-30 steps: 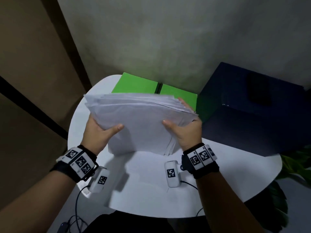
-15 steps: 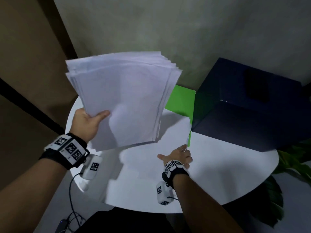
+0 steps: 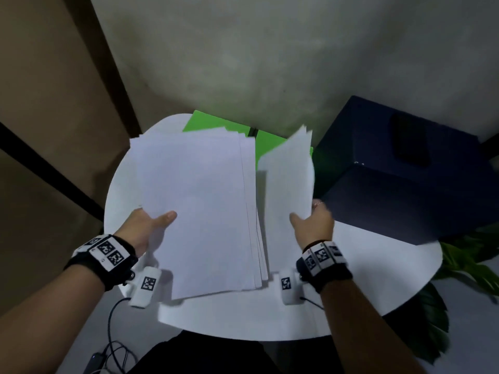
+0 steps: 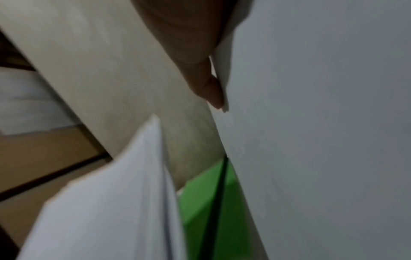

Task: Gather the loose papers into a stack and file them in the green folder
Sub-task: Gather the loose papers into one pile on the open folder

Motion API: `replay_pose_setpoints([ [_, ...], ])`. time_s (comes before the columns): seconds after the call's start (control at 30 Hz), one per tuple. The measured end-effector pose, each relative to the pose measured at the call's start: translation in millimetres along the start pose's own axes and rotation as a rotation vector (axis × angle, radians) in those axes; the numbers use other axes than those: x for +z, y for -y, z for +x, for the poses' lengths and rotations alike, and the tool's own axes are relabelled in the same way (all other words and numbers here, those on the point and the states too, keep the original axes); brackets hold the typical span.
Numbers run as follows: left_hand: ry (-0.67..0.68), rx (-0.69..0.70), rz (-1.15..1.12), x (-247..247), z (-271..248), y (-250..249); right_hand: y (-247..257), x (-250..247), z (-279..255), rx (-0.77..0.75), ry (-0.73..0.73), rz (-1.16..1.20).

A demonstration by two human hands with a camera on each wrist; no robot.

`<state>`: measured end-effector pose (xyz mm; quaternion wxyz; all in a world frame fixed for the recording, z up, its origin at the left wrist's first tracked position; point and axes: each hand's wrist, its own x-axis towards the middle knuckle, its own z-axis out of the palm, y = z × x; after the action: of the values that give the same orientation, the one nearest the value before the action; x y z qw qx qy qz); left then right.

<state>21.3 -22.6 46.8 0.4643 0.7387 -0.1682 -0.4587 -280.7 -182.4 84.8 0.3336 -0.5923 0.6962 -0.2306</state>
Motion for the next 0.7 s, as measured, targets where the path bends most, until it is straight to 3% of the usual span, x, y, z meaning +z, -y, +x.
replay_pose_setpoints([
  [0.1, 0.031, -0.131, 0.196, 13.6, 27.7, 32.3, 42.9, -50.6, -3.9, -0.185, -0.125, 0.154],
  [0.2, 0.060, -0.178, 0.395, 46.3, 33.0, 39.7, 65.1, -81.7, -9.7, -0.251, -0.130, 0.396],
  [0.3, 0.092, -0.176, 0.564, 75.9, 29.1, 41.2, 59.6, -82.5, -8.1, -0.202, -0.052, 0.564],
  [0.4, 0.076, -0.130, 0.681, 93.3, 29.5, 47.1, 22.0, -52.9, -6.5, -0.006, 0.058, 0.621],
  [0.5, 0.036, -0.208, 0.446, 86.7, 44.8, 59.5, -27.0, -15.8, -8.8, 0.218, 0.192, 0.543],
  [0.6, 0.035, -0.341, 0.180, 76.3, 48.7, 52.6, -69.5, 13.7, -9.1, 0.391, 0.308, 0.246],
  [0.7, 0.003, -0.280, 0.258, 76.4, 48.7, 51.3, -107.6, 36.4, -2.1, 0.430, 0.331, -0.025],
])
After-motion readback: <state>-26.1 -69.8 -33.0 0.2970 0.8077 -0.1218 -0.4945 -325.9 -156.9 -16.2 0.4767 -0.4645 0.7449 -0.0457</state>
